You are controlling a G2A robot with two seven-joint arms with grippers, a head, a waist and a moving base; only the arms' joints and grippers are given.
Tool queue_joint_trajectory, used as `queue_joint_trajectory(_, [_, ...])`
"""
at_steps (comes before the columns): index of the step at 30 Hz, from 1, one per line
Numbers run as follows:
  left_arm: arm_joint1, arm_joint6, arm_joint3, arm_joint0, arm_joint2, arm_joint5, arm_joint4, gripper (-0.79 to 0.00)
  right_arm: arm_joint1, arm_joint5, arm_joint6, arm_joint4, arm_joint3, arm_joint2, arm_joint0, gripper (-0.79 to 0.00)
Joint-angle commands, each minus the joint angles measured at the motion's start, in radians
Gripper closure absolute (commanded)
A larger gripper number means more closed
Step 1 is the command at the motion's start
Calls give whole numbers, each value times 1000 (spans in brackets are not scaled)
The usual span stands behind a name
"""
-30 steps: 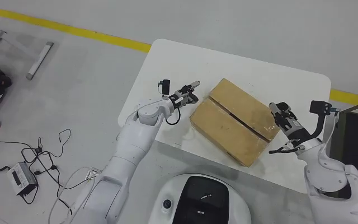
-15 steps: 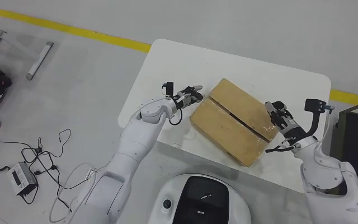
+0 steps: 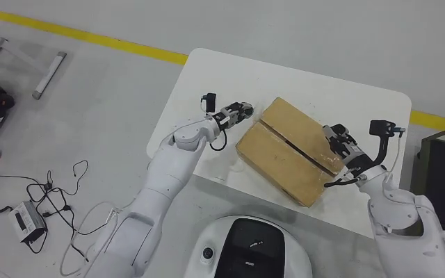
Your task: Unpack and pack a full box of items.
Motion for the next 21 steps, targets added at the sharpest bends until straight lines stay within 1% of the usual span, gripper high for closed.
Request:
queue_joint_trajectory(1, [6,8,-25,7,-1,-19,36,0,-1,1,-2,-1,7,-6,6,-271])
queue_joint_trajectory(4, [15,19,-66,20,-1,-53,100,0,-2,2,-7,-3,14,-15,13,-268])
queue_joint_trajectory(6, [24,37,-102,28,2,-89,182,0,-2,2,-11,-1,19,-18,17,-256])
queue_joint_trajectory(9, [34,63,-166,50,0,-132,264,0,-3,1,-16,2,27,-23,23,-246])
queue_joint_trajectory(12, [45,104,-234,72,1,-186,370,0,-4,-1,-18,6,35,-29,28,-215])
queue_joint_trajectory(14, [50,128,-279,87,0,-220,421,0,-4,-6,-13,6,39,-36,29,-154])
queue_joint_trajectory(15, [53,138,-299,96,-1,-239,441,0,-4,-10,-10,5,42,-40,29,-58])
queue_joint_trajectory(16, [55,144,-314,103,-2,-254,457,0,-4,-13,-7,5,46,-43,30,-6])
queue_joint_trajectory(21, [63,164,-384,134,-9,-359,481,0,-5,-23,9,-9,79,-65,31,0])
